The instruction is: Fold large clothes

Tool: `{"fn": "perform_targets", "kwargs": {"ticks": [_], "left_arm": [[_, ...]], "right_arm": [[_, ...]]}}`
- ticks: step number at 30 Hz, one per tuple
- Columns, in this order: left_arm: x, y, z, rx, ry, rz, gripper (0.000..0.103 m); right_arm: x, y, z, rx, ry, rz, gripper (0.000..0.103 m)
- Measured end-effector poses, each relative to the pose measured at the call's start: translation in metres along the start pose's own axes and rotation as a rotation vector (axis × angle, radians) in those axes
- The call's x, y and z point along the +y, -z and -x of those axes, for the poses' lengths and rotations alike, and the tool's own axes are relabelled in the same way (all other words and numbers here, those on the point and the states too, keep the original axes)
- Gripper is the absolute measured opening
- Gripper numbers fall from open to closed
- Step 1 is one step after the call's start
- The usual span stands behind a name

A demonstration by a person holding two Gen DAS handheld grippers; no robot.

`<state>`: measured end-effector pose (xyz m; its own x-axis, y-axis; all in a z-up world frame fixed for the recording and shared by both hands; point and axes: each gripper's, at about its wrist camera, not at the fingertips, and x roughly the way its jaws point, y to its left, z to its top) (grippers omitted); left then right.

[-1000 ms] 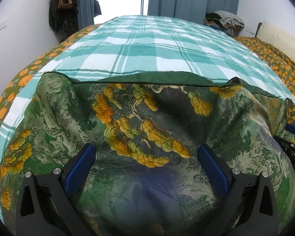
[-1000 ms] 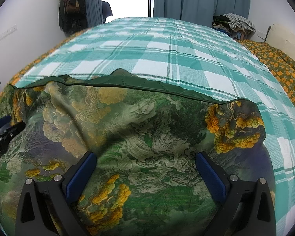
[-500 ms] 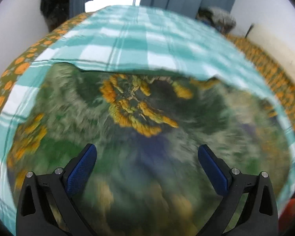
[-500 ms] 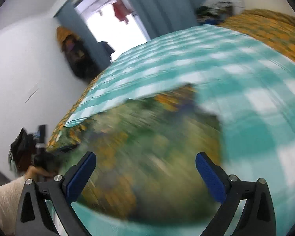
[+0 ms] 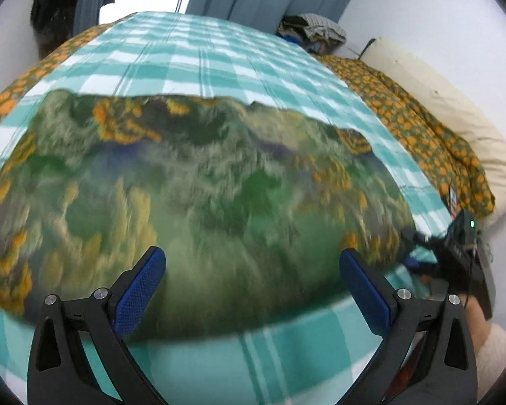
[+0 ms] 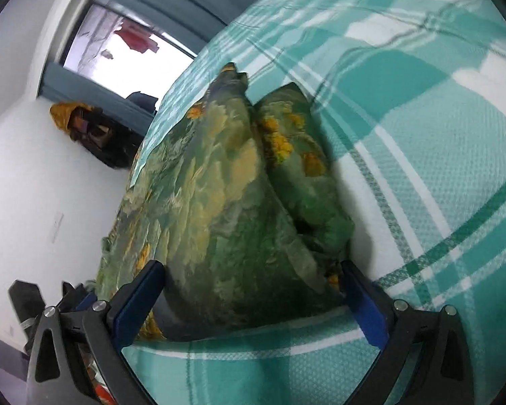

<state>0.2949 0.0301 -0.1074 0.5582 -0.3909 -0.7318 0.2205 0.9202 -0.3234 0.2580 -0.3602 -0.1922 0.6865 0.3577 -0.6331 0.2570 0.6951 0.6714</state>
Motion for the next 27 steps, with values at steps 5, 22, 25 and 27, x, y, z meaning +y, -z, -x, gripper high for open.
{"fn": "perform_targets", "kwargs": {"ticks": [5,22,25,27], "left_arm": [[0.000,-0.020,0.010,-0.056,-0.024,0.042,0.102],[0.014,-0.044,-0.107,0.085,-0.284,-0.017,0.072],[0.020,-0.042,-0.104,0.084,-0.253,-0.006,0.073],[0.022,-0.045,-0.099,0.102,-0.231,0.002,0.074]], "right_arm": [[-0.009,0.000,0.008,-0.011,-0.060,-0.101,0.103],[0.007,-0.026,0.005,-0.030,0.009,-0.182,0.035],[0.031,-0.026,0.019,-0.069,0.001,-0.082,0.035],[0.047,-0.027,0.024,-0.083,0.025,-0.013,0.035]]}}
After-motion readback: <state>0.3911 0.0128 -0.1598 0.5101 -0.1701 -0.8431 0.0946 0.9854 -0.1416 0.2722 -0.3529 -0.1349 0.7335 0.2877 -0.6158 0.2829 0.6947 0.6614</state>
